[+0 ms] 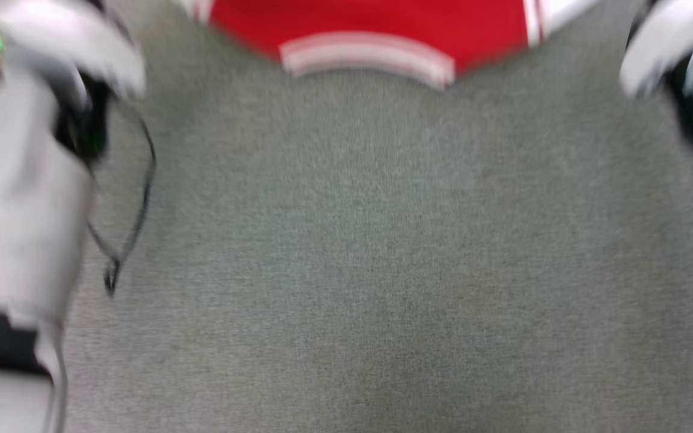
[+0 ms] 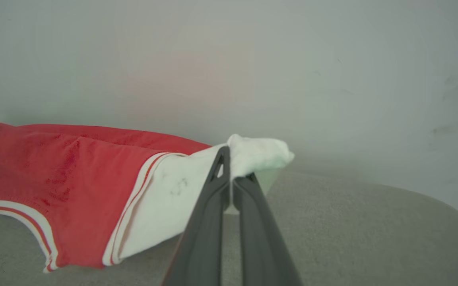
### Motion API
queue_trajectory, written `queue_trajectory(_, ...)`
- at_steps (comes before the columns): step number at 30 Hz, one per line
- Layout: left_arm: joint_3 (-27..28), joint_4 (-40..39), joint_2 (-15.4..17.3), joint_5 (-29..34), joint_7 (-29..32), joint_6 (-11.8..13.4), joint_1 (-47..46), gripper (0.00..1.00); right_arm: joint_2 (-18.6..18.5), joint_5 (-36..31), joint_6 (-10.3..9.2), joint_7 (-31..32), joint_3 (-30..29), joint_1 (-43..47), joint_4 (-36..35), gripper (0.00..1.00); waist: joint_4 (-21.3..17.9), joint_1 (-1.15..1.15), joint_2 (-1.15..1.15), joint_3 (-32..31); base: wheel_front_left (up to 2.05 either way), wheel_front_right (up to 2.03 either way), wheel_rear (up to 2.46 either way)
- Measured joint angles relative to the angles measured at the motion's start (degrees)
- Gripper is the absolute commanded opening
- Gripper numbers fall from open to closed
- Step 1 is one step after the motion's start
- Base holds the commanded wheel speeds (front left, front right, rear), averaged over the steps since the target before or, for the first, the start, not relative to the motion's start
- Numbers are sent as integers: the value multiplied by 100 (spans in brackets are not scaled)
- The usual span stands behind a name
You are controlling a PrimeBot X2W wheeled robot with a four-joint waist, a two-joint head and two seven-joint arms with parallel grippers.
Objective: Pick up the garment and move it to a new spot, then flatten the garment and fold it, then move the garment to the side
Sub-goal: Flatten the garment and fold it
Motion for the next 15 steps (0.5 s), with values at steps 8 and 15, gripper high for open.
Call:
queue_trajectory(8, 488, -1514, 29, 182, -3, 300, 2492, 0, -264, 391, 0, 21, -23, 2113, -626, 0, 94, 0, 0, -944, 0, 0, 0)
queue_trajectory(15, 478, -2921, 324, 304, 89, 770, 4372, 0, -352, 333, 0, 517, -492, 3794, -1715, 0, 174, -1, 0, -1672, 0, 0, 0)
